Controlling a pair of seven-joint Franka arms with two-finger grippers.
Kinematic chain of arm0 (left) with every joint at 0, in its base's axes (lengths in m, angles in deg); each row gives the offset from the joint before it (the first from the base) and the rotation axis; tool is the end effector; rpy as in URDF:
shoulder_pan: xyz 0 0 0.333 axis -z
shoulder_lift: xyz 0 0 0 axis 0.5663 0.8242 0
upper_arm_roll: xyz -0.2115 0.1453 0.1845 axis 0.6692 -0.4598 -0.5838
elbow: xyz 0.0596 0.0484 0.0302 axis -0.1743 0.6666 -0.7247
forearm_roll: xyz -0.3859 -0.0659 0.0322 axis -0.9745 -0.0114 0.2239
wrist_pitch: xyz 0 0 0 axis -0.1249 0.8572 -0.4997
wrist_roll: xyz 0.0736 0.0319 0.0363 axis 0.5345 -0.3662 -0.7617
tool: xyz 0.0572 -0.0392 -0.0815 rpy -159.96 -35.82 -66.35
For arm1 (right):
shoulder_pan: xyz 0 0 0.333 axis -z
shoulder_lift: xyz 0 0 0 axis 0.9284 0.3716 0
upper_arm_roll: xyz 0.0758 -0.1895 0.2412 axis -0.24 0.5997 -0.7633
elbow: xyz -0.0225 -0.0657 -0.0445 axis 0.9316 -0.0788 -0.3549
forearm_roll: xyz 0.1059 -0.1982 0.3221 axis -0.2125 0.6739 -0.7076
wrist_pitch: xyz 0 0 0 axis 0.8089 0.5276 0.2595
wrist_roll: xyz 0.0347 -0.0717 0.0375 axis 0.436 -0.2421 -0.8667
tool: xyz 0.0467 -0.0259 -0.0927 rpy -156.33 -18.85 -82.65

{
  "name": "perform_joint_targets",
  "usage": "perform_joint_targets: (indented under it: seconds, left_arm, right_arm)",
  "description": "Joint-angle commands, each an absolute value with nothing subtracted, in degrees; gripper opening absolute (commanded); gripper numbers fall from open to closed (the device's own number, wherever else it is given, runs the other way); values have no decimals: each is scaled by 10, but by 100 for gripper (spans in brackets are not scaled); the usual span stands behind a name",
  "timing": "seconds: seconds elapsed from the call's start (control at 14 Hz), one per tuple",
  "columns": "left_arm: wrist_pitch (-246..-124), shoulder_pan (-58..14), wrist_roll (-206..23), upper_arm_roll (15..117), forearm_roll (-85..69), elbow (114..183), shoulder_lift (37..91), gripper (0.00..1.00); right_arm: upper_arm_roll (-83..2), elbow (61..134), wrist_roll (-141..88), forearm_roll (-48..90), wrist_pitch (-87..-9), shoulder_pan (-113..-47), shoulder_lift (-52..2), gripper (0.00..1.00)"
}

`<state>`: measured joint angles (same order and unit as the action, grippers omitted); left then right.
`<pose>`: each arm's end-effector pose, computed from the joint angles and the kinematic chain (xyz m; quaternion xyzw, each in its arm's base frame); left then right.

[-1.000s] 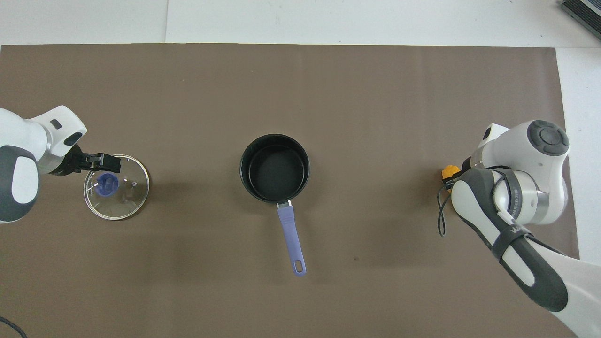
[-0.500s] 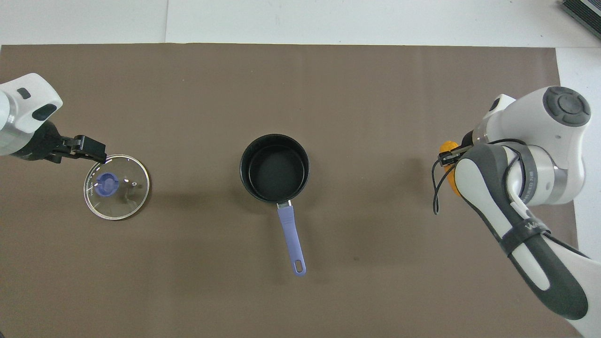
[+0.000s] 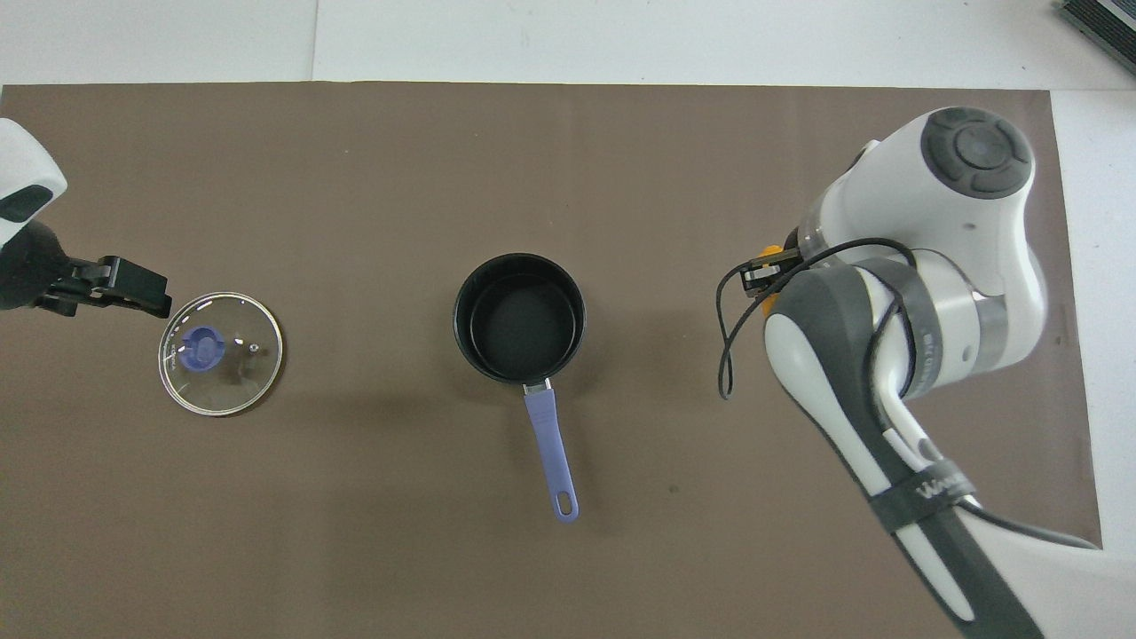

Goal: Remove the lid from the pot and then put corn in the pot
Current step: 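Carry the corn with the right gripper over the pot while the left withdraws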

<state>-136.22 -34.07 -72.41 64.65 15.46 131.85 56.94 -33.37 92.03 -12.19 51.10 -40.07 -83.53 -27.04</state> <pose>0.5635 -0.0213 0.5744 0.9975 -0.0457 -0.0514 0.0164 0.6030 0.1667 0.4532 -0.9967 -0.0794 0.0151 0.0022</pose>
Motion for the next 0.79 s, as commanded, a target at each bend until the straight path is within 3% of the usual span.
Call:
perform_joint_targets:
  seconds: [0.0, 0.29, 0.71]
  left_arm:
    - [-1334, -335, -723, 642, 156, 1327, 533, 100]
    - [-1325, -335, -722, 641, 157, 1331, 527, 100]
    - [-1328, -337, -726, 640, 158, 1325, 525, 100]
  right_arm:
    - [-334, 902, -34, 522, -389, -887, -261, 0]
    - [-338, 832, 69, 506, -385, -938, -211, 0]
    - [-338, 622, 219, 507, -376, -1018, -47, 0]
